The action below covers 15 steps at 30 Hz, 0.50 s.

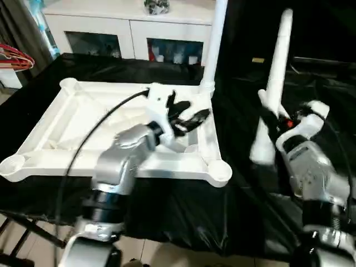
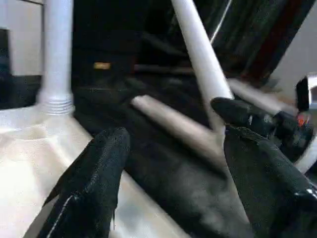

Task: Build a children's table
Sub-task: Pick table leg

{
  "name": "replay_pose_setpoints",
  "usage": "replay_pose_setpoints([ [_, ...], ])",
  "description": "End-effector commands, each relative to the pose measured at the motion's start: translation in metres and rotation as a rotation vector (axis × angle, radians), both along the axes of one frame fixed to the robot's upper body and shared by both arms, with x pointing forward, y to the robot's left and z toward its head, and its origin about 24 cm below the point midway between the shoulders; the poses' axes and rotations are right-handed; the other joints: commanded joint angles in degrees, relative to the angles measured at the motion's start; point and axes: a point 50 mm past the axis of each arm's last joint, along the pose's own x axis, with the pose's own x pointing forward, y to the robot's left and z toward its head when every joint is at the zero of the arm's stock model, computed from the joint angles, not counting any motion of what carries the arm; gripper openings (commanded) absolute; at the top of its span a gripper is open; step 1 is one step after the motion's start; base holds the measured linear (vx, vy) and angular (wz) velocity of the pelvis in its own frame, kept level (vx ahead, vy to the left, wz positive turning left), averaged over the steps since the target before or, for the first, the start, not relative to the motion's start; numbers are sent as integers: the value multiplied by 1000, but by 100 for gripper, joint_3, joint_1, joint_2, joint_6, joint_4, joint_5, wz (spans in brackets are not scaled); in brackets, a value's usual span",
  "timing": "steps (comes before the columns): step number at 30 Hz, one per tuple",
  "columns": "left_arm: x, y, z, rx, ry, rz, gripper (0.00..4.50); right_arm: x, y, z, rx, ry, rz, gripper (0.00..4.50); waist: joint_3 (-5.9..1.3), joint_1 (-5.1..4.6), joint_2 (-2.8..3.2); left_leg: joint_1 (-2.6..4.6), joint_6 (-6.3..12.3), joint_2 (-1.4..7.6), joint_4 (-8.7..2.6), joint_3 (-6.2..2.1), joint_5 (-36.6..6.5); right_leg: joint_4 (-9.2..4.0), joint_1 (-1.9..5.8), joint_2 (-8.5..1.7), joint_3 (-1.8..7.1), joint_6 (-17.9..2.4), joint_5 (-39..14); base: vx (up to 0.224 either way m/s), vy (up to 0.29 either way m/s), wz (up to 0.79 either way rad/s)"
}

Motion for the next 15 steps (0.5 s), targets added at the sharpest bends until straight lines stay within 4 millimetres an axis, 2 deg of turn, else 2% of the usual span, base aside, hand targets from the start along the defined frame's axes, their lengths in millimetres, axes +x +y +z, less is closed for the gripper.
replay_pose_setpoints([
  [1, 3, -2, 9, -63, 31, -7, 350, -9, 10, 8, 33, -109, 91, 178, -433, 76, -78, 46, 532, 189, -332, -90, -643, -386, 315, -356, 225, -1272, -787, 0, 0, 0],
  [2, 3, -2, 9, -63, 31, -7, 350, -9, 10, 8, 33, -109, 91, 178, -427, 76, -119, 39, 540, 189, -333, -84, -639, -392, 316, -349, 223, -1263, -829, 0, 0, 0],
  [3, 3, -5, 12, -91, 43, -23, 350, -15, 19, 8, 42, -147, 161, 178, -413, 108, -93, 53, 515, 193, -346, -92, -691, -410, 300, -354, 223, -1239, -1008, 0, 0, 0],
  [5, 3, -9, 16, -135, 57, -48, 350, -23, 30, 10, 65, -197, 267, 178, -386, 146, -121, 53, 437, 191, -362, -90, -880, -462, 303, -369, 223, -1080, -1461, 0, 0, 0],
  [7, 2, -12, 18, -162, 60, -66, 350, -26, 35, 11, 75, -217, 318, 178, -382, 151, -102, 55, 374, 207, -377, -107, -925, -482, 285, -369, 226, -979, -1632, 0, 0, 0],
  [9, -2, -19, 23, -211, 66, -109, 350, -31, 43, 12, 77, -238, 395, 178, -371, 151, -113, 75, 343, 213, -376, -99, -1008, -501, 263, -365, 231, -941, -1713, 0, 0, 0],
  [12, -4, -29, 24, -248, 94, -140, 350, -40, 54, 16, 79, -266, 519, 178, -377, 157, -123, 50, 317, 215, -382, -109, -962, -503, 275, -369, 233, -884, -1735, 0, 0, 0],
  [14, -4, -32, 24, -266, 100, -151, 350, -42, 56, 15, 66, -261, 542, 178, -376, 160, -139, 50, 332, 214, -376, -103, -938, -509, 266, -369, 241, -854, -1706, 0, 0, 0],
  [15, -5, -35, 26, -291, 103, -173, 350, -43, 58, 14, 46, -257, 561, 178, -375, 162, -154, 30, 321, 211, -380, -111, -885, -503, 284, -375, 236, -833, -1716, 0, 0, 0],
])
